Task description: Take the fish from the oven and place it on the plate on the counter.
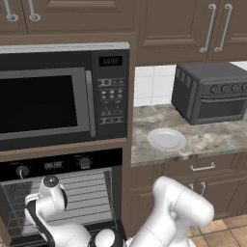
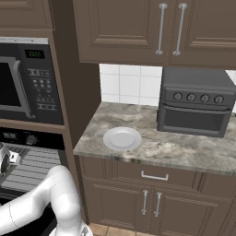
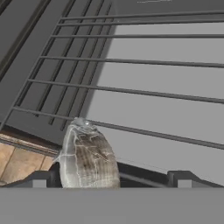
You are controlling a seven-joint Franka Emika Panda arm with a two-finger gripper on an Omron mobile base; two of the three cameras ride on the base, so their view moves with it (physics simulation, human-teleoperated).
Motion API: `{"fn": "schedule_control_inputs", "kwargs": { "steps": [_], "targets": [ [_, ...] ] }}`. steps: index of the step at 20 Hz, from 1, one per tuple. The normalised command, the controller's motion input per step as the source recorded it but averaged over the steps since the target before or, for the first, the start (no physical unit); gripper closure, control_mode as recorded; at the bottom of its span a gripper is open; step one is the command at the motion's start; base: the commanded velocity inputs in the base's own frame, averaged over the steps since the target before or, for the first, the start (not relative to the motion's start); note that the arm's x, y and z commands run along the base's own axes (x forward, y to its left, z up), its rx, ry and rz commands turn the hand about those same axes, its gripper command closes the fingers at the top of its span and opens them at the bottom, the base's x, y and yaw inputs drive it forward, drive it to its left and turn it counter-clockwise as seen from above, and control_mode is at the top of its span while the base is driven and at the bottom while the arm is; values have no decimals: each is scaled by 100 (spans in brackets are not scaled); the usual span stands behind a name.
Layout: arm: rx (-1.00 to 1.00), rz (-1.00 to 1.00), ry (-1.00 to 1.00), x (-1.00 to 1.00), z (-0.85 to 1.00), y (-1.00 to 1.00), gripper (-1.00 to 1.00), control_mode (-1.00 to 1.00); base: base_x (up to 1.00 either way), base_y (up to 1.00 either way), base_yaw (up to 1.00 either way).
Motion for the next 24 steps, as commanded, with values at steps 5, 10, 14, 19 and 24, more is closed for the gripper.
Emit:
{"fn": "schedule_control_inputs", "kwargs": {
  "steps": [5, 10, 14, 19, 24],
  "targets": [
    [0, 0, 0, 10, -17, 2, -100, -100, 0, 0, 0],
    [0, 0, 0, 0, -39, 4, -100, -100, 0, 0, 0],
    [0, 0, 0, 0, -27, 4, -100, -100, 0, 0, 0],
    [0, 0, 0, -3, -7, 5, -100, -100, 0, 0, 0],
    [0, 0, 0, -4, -19, 6, -100, -100, 0, 0, 0]
  ]
}}
